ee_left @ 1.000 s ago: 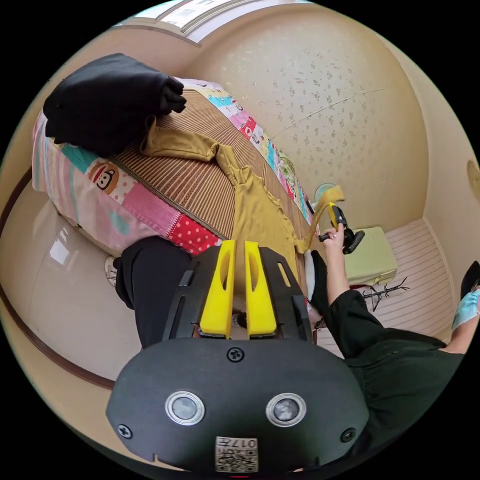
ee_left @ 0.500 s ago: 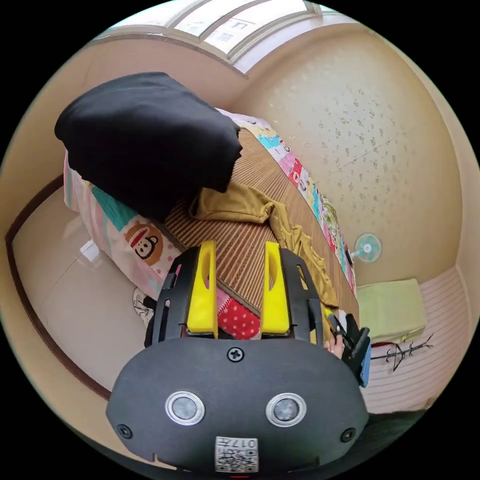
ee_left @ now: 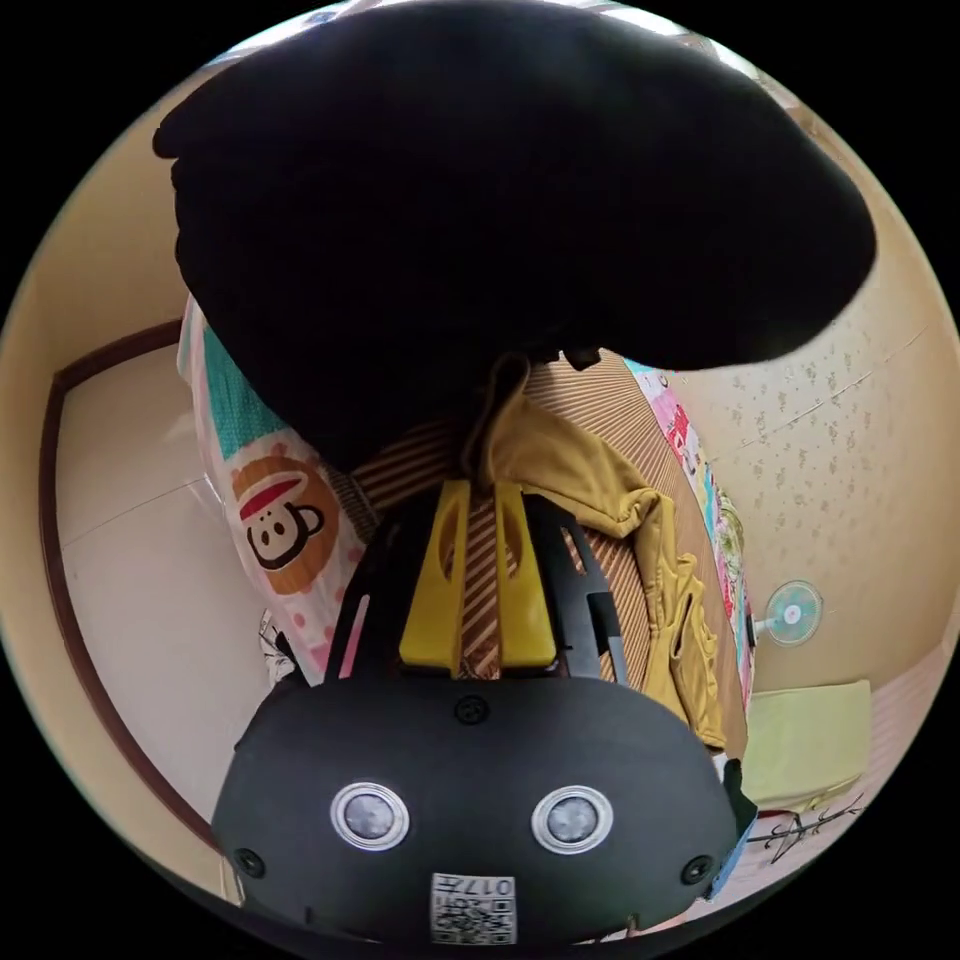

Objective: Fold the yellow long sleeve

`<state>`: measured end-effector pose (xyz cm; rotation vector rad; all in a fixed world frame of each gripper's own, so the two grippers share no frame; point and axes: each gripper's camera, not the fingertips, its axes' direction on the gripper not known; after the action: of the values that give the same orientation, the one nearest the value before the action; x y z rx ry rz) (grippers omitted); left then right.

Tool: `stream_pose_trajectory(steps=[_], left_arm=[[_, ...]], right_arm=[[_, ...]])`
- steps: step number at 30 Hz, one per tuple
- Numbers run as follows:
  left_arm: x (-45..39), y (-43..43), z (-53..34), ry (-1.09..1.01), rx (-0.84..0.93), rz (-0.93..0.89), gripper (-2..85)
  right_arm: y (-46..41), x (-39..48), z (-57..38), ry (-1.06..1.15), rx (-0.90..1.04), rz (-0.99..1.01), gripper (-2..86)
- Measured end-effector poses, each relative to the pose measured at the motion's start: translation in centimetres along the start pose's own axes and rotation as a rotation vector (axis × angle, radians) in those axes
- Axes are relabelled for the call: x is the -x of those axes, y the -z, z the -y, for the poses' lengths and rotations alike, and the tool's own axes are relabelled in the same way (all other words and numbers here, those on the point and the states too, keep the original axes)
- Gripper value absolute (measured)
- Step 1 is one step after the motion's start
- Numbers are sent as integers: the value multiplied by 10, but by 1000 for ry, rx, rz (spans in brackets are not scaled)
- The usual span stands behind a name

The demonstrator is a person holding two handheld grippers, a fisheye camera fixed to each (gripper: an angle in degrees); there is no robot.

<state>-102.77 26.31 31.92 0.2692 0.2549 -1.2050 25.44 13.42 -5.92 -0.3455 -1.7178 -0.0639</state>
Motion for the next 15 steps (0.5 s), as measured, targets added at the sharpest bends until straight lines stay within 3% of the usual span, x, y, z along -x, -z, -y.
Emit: stream_pose_trajectory(steps=[4, 9, 15], left_arm=[[-23, 40, -9, -13, -51, -180, 39], [-163, 114, -27, -382, -214, -440, 39], [-350, 81, -105, -849, 36, -714, 43]], right_arm=[[0, -2, 4, 12, 6, -3, 27], [-2, -6, 9, 25, 22, 18, 29], [-6, -10, 14, 20, 23, 29, 32]])
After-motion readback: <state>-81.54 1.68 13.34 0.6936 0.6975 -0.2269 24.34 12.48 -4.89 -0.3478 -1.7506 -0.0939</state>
